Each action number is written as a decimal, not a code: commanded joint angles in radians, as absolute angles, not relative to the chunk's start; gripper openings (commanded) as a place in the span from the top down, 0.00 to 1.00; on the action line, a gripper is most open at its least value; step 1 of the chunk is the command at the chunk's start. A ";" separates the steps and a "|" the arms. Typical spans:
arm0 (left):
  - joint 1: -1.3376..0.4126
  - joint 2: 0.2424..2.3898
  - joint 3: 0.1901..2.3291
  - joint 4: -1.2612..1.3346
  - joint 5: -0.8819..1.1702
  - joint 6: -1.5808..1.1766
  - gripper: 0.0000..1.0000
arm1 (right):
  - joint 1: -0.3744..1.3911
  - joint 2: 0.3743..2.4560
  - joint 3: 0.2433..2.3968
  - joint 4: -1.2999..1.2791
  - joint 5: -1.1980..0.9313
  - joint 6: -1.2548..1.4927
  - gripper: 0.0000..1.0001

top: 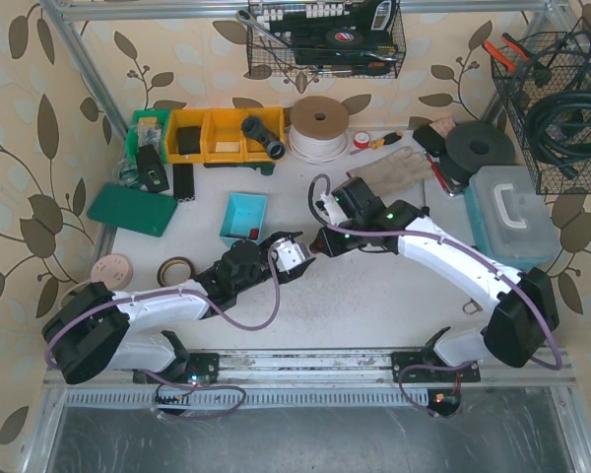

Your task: Install the large spring

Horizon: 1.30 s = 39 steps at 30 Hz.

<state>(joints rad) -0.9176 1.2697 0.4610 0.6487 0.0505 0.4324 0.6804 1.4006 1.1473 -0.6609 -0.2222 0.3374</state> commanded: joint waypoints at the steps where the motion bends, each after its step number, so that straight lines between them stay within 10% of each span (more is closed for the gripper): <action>1: -0.922 1.264 0.507 0.651 -0.018 0.401 0.26 | 0.631 1.359 1.212 -0.746 -0.092 0.283 1.00; 14: -0.919 1.249 0.538 0.545 -0.351 0.354 0.18 | 0.335 1.380 1.231 -0.839 0.027 0.195 1.00; 39: -0.919 1.185 0.525 0.524 -0.343 0.365 0.18 | 0.262 1.596 1.293 -0.830 -0.001 0.181 1.00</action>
